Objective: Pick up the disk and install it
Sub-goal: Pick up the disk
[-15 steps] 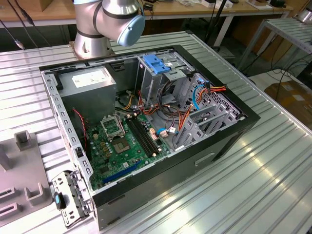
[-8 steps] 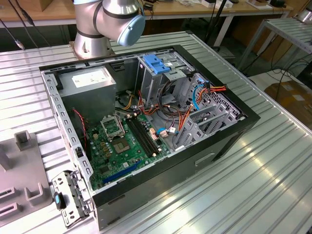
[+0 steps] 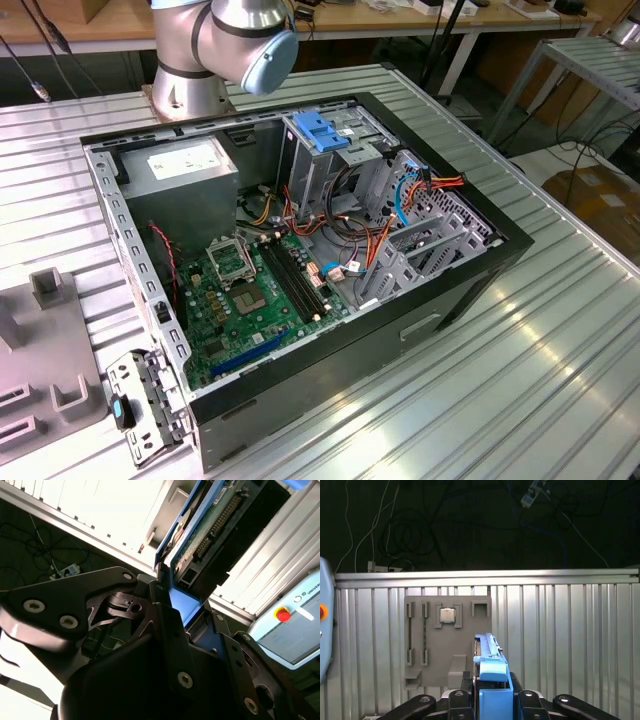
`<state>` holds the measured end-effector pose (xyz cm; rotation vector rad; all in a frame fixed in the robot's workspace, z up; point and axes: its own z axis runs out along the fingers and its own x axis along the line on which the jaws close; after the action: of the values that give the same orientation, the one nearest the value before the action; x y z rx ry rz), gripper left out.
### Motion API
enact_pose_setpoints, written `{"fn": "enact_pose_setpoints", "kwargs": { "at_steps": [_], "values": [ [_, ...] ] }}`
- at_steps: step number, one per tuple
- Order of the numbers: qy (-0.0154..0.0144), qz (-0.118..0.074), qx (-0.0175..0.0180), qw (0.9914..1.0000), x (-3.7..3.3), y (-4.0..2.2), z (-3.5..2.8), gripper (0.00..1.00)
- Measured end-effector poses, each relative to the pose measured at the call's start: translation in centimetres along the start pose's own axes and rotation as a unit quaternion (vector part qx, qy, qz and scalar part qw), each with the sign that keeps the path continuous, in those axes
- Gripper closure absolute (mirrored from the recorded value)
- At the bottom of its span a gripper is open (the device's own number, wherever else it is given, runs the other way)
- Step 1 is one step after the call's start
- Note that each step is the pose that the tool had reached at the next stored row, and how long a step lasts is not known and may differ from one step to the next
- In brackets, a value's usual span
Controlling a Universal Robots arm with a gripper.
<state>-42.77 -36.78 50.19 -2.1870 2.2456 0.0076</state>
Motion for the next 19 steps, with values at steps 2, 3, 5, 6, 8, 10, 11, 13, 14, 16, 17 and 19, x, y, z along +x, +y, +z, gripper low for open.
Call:
{"fn": "enact_pose_setpoints", "kwargs": {
  "at_steps": [2, 3, 5, 6, 8, 10, 11, 13, 14, 16, 17, 19],
  "values": [
    [0.0000, 0.000, 0.0000, 1.00000, 0.00, -0.23, 0.00, 0.63],
    [0.0000, 0.000, 0.0000, 1.00000, 0.00, -0.38, 0.00, 0.63],
    [0.0000, 0.000, 0.0000, 1.00000, -0.01, -0.60, 0.00, 0.63],
    [0.0001, 0.000, 0.0000, 1.00000, -0.01, -0.71, 0.00, 0.63],
    [0.0000, 0.000, 0.0000, 1.00000, -0.01, -1.01, 0.00, 0.63],
    [0.0000, 0.000, 0.0000, 1.00000, -0.02, -1.35, 0.00, 0.63],
    [0.0000, 0.000, 0.0000, 1.00000, -0.02, -1.51, 0.00, 0.63],
    [0.0000, 0.000, 0.0000, 1.00000, -0.03, -1.72, 0.00, 0.63],
    [0.0000, 0.000, 0.0000, 1.00000, -0.03, -1.81, 0.00, 0.63],
    [0.0000, 0.000, 0.0000, 1.00000, -0.03, -2.01, 0.01, 0.63],
    [0.0000, 0.000, 0.0000, 1.00000, -0.03, -2.17, 0.01, 0.63],
    [0.0000, 0.000, 0.0000, 1.00000, -0.04, -2.48, 0.00, 0.63]
  ]
}}
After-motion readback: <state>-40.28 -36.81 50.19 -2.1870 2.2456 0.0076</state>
